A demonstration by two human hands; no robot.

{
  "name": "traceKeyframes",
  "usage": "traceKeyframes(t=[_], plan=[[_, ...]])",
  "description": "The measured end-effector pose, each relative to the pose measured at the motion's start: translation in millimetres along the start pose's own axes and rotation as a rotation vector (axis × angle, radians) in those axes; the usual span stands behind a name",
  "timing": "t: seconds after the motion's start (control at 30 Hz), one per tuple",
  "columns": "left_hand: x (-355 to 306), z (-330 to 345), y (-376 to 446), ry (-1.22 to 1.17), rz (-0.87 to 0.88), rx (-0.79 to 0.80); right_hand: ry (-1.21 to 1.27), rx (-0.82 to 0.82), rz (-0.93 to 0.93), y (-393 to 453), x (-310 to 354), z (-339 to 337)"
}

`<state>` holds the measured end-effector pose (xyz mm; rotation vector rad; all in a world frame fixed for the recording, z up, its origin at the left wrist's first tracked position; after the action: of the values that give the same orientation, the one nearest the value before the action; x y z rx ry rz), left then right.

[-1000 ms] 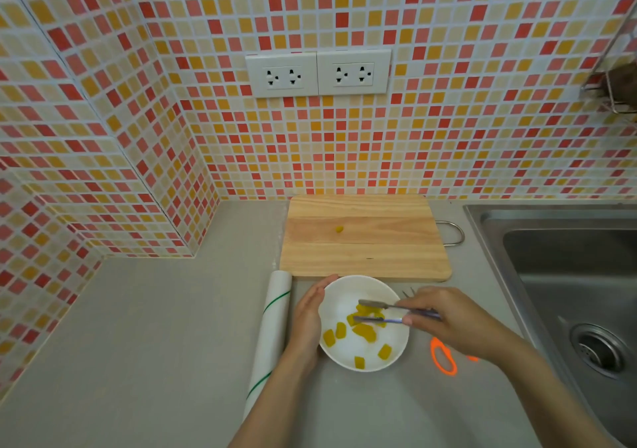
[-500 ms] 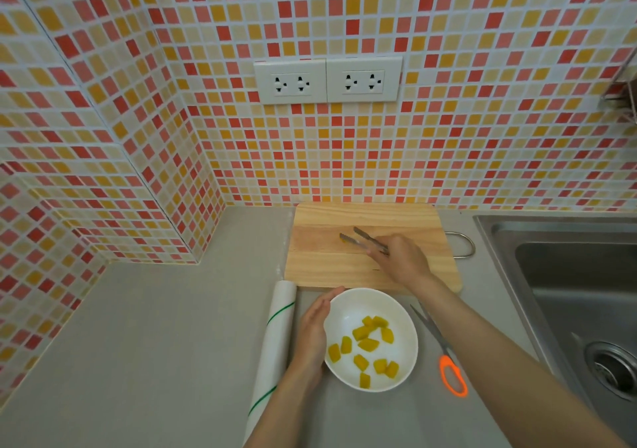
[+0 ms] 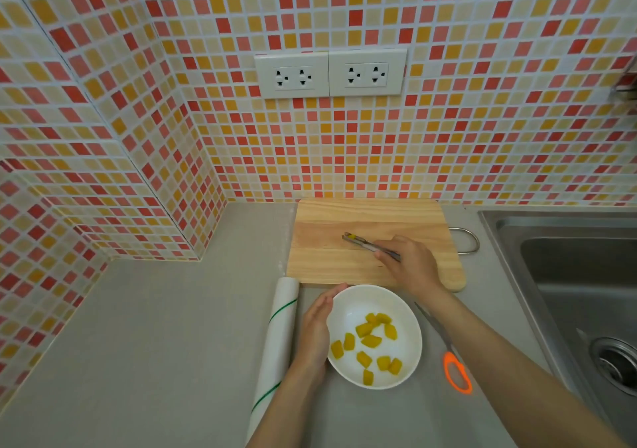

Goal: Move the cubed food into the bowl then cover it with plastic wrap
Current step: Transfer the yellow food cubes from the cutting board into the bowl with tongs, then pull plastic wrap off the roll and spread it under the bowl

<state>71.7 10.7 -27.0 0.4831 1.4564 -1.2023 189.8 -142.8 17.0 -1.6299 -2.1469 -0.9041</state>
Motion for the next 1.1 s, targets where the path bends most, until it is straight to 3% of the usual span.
traceKeyframes(t=[0.07, 0.17, 0.3, 0.43, 0.53, 0.7, 0.8, 1.0, 1.1], plan=[[0.9, 0.1, 1.2, -0.024, -0.006, 0.006, 0.071, -0.006, -0.060, -16.3, 6.7, -22.1], [-0.7, 3.3, -0.1, -0.088, -0.069, 0.025, 0.056, 0.130, -0.173, -46.0, 10.9, -55.2], [1.0, 6.7, -0.3, -0.234, -0.139, 0.026, -0.181, 0.387, -0.332, -73.2, 15.6, -75.8], [1.9, 7.4, -1.8, -0.262, -0.166, 0.010, -0.299, 0.490, -0.369, -74.5, 23.8, -75.5], [0.5, 7.2, -2.9, -0.278, -0.187, 0.021, -0.239, 0.384, -0.281, -61.7, 19.3, -78.5], [-1.3, 4.9, -4.9, -0.250, -0.189, 0.028, -0.118, -0.011, -0.027, -31.3, -9.3, -60.7], [-9.1, 5.2, -8.8, -0.168, -0.122, 0.052, -0.164, -0.099, 0.106, -21.0, -30.5, -39.0], [-42.6, -32.4, -16.5, 0.220, 0.395, 0.001, -0.288, -0.140, 0.139, -21.9, -53.1, -7.6], [-50.3, -67.2, -18.0, 0.424, 0.526, -0.100, -0.311, -0.147, 0.149, -23.5, -56.4, -0.8]])
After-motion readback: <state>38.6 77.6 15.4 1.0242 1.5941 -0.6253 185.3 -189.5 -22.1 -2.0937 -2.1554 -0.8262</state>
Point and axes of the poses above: each hand's wrist, its own y-axis towards the middle knuckle, its own z-axis out of the palm, x = y × z, the point moved 1 cm from there along y, towards the middle knuckle, and after that the axes turned 11 degrees about -x, right-handed, at the moved point
